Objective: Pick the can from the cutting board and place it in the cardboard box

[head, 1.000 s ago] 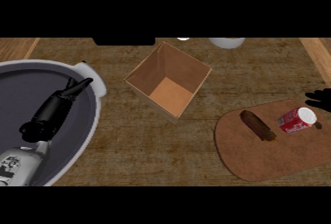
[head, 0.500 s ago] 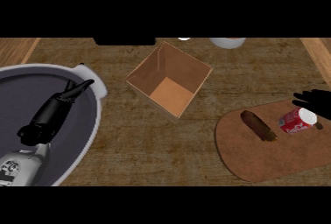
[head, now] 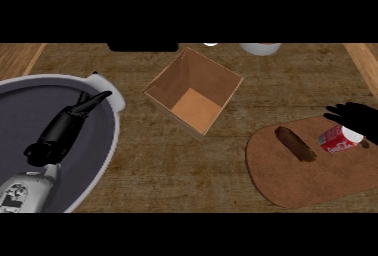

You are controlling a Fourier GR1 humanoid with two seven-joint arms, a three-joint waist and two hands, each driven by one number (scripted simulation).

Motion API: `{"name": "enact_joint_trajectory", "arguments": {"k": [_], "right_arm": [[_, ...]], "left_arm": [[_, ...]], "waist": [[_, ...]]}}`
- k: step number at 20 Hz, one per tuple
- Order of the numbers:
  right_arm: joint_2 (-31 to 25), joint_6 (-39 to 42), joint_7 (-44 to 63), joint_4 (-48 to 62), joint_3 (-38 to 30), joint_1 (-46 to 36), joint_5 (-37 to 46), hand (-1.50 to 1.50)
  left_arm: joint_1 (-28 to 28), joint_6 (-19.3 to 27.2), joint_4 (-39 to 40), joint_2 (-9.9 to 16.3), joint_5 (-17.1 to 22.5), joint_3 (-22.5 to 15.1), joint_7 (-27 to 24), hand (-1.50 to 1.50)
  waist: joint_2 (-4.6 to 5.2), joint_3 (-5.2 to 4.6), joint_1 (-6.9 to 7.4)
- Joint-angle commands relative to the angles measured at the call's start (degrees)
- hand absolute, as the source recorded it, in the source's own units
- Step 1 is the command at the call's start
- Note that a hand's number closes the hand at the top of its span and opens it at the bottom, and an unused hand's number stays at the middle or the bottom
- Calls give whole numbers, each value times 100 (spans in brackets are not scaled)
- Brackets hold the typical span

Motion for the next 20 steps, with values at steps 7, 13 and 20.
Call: {"name": "enact_joint_trajectory", "arguments": {"k": [7,13,20], "right_arm": [[564,330,-272,758,-57,-821,537,-150],[725,-366,-260,1238,-168,-559,1117,-150],[1051,-724,-403,1884,-353,-673,1387,-150]], "left_arm": [[-86,-193,193,-324,-377,203,-88,0],[-175,-494,186,-237,-251,600,-132,0],[125,-355,213,-628,-741,412,-372,0]], "waist": [[4,1,16],[4,2,3],[2,2,3]]}}
